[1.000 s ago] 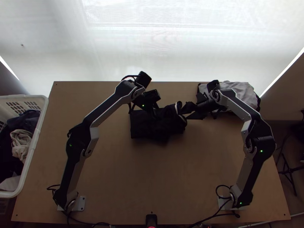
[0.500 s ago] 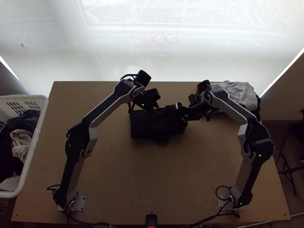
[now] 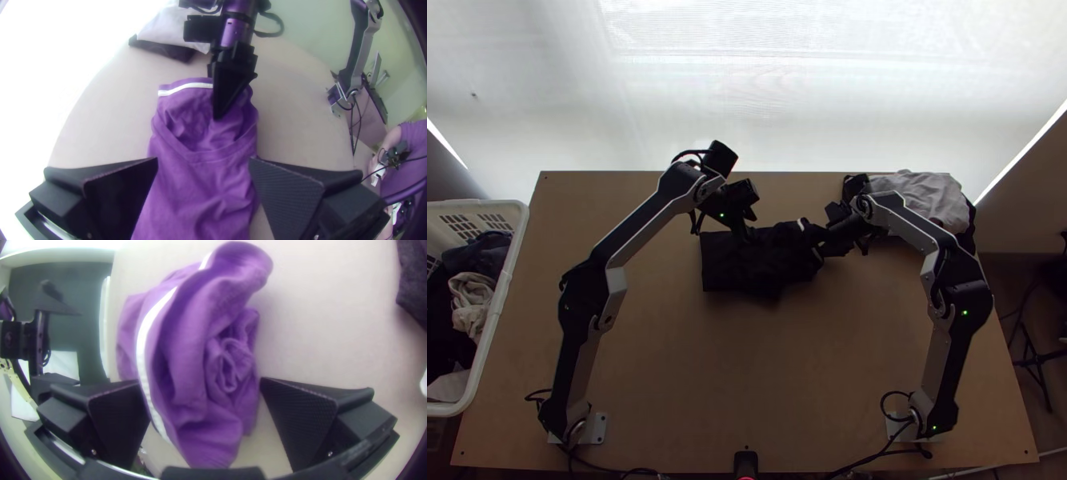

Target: Fold the t-shirt

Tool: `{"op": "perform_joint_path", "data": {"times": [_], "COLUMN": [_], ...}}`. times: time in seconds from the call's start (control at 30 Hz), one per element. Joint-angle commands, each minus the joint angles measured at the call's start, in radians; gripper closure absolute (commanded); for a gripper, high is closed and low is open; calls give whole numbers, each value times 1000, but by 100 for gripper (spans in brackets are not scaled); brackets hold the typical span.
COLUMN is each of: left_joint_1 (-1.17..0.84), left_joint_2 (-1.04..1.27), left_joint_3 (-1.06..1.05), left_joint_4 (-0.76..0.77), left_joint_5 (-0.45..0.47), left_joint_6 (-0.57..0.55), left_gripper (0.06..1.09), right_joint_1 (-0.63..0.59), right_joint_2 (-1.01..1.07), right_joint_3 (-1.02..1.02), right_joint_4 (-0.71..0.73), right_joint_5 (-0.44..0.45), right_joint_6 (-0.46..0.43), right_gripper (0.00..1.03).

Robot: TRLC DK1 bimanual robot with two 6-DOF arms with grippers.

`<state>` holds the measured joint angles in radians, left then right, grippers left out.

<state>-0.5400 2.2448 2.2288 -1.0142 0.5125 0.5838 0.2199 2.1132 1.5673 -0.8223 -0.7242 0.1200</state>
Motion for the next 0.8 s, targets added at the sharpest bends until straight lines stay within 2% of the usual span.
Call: {"op": "perform_joint_path", "data": {"times": [0.0,0.33,0.4,0.43,0.5,0.63,0.77], "left_joint_1": [11,31,35,37,41,48,60], "left_joint_2": [-10,-19,-22,-25,-31,-45,-63], "left_joint_3": [0,14,19,20,22,26,29], "left_joint_4": [-3,-4,-4,-4,-4,-4,-4], "left_joint_5": [1,-5,-5,-6,-9,-12,-16], "left_joint_6": [2,4,4,4,4,4,4], "left_gripper": [10,10,10,10,10,10,10], "right_joint_1": [18,98,102,105,102,85,116], "right_joint_2": [44,100,103,103,97,57,-87], "right_joint_3": [25,66,68,68,65,45,45], "right_joint_4": [5,6,6,6,29,38,37], "right_joint_5": [-124,-153,-153,-152,-146,-44,175], "right_joint_6": [32,41,56,56,61,87,70], "right_gripper": [3,5,21,41,98,100,100]}}
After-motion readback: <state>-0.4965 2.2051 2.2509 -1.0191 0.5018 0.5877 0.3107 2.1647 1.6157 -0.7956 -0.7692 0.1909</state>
